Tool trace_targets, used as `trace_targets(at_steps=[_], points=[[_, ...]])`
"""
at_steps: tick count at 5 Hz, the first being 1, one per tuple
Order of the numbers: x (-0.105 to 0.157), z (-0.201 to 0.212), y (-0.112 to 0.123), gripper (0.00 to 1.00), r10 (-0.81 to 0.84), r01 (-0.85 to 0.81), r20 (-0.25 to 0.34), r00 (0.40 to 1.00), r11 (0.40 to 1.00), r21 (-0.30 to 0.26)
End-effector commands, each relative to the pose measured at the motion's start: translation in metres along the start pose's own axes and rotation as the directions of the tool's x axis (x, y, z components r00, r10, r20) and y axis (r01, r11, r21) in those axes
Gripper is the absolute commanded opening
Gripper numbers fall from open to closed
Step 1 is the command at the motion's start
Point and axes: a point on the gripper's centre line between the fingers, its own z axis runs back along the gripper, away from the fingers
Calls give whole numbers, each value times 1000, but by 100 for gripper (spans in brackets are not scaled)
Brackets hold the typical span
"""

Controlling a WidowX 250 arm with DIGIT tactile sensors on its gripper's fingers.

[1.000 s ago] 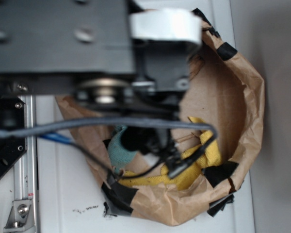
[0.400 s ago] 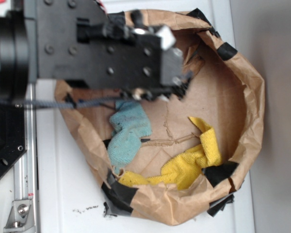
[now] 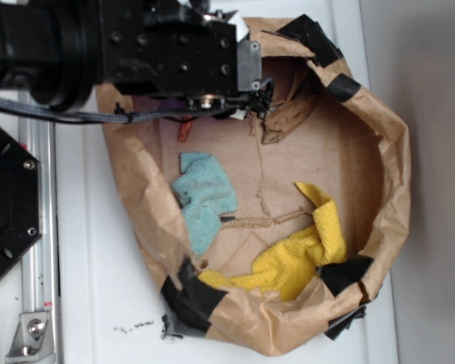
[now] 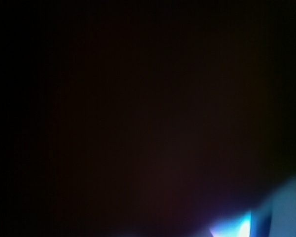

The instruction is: Grab the shell.

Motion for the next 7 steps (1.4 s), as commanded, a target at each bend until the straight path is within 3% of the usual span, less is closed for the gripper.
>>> trace_targets(at_steps=[1,4,5,6,7], points=[[21,5,25,100,54,-53,16,998,999,-6],[21,5,25,100,54,-53,16,998,999,-6],[12,44,25,100,36,-41,-63,997,995,-94],[-1,73,20,100,5,-20,-94,996,987,-158],[-12,90,21,100,12,-28,-77,997,978,-204]])
